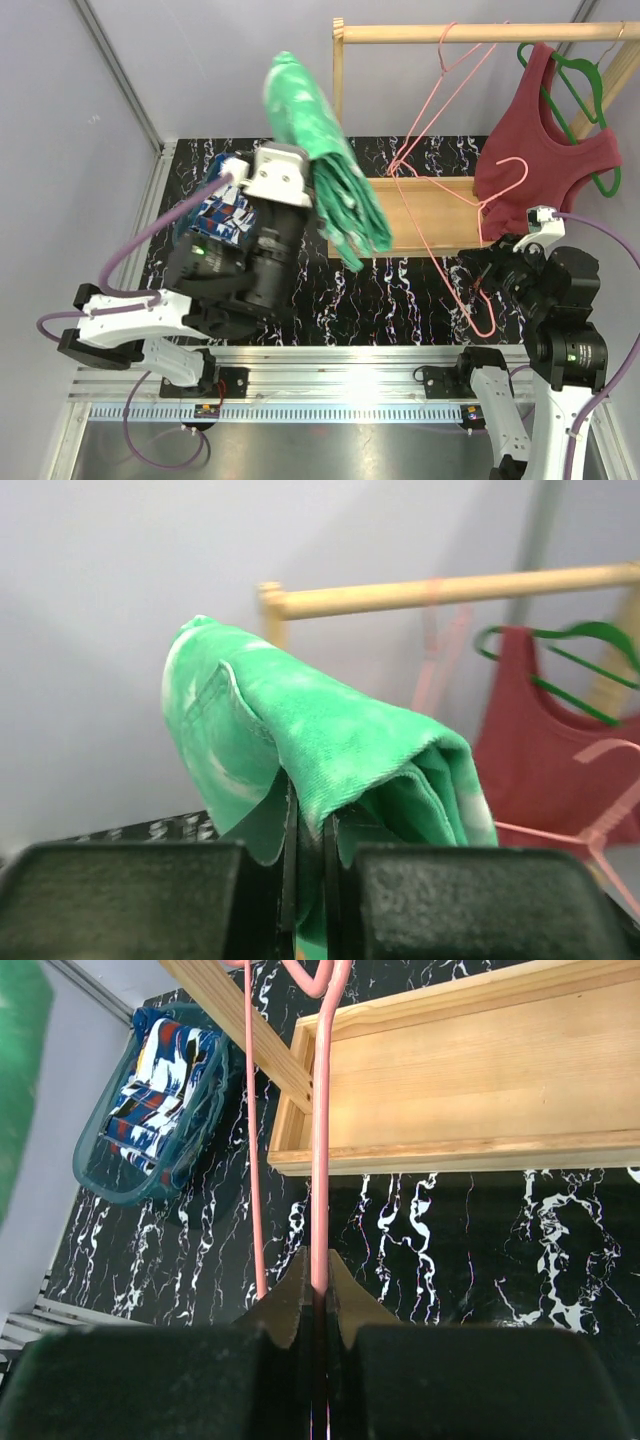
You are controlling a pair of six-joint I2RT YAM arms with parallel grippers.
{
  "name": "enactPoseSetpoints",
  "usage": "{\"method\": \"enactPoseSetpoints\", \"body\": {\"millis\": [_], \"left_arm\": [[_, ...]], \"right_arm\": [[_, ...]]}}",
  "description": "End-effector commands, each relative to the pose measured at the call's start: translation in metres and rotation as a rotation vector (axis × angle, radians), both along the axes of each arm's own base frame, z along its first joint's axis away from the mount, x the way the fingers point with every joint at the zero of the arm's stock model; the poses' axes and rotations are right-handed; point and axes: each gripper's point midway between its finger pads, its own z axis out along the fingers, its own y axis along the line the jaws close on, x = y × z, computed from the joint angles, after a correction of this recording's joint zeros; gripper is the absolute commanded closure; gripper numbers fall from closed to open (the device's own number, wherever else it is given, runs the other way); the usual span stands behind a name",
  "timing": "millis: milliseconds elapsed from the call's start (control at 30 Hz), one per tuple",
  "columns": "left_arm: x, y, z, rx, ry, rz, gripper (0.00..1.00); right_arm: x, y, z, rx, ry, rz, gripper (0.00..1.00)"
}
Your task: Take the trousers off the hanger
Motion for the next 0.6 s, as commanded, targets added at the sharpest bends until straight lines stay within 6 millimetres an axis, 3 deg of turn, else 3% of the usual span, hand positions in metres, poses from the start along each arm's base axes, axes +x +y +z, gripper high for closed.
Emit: {"method": "enactPoseSetpoints", "body": {"millis": [0,100,133,200,233,300,333,367,400,467,500,567], "left_arm": [[0.019,0.093,0.023,-0.156,0.031,0.167,1.0],[0.036,0.116,0.006,-0.118,0.043,0.235,1.0],[0.048,0.138,-0.002,-0.124,0.064,0.282,1.0],[0.06,0.152,-0.006,-0.121,0.048,0.274,1.0],[0.07,0.175,-0.016,-0.137,0.068,0.31,1.0],[0.079,0.174,-0.022,-0.088,0.045,0.259,1.0],[0.087,0.188,-0.03,-0.064,0.06,0.3,1.0],[0.092,0.183,-0.034,-0.03,0.052,0.27,1.0],[0.105,0.193,-0.046,0.003,0.068,0.323,1.0],[0.122,0.193,-0.062,0.063,0.101,0.332,1.0],[0.134,0.209,-0.075,0.078,0.127,0.392,1.0],[0.145,0.221,-0.087,0.095,0.142,0.427,1.0]], "right_arm": [[0.003,-0.005,0.019,-0.036,-0.089,-0.015,1.0],[0.002,-0.007,0.024,-0.046,-0.102,-0.03,1.0],[0.002,-0.009,0.026,-0.048,-0.105,-0.037,1.0],[0.0,-0.011,0.029,-0.054,-0.115,-0.054,1.0],[0.0,-0.012,0.031,-0.053,-0.122,-0.059,1.0],[-0.005,-0.012,0.036,-0.055,-0.146,-0.063,1.0],[-0.007,-0.011,0.038,-0.055,-0.155,-0.06,1.0],[-0.01,-0.01,0.042,-0.054,-0.168,-0.054,1.0],[-0.015,-0.009,0.044,-0.053,-0.179,-0.05,1.0],[-0.022,-0.007,0.054,-0.057,-0.208,-0.044,1.0],[-0.028,-0.007,0.055,-0.06,-0.214,-0.045,1.0],[-0.035,-0.012,0.06,-0.077,-0.232,-0.076,1.0]]}}
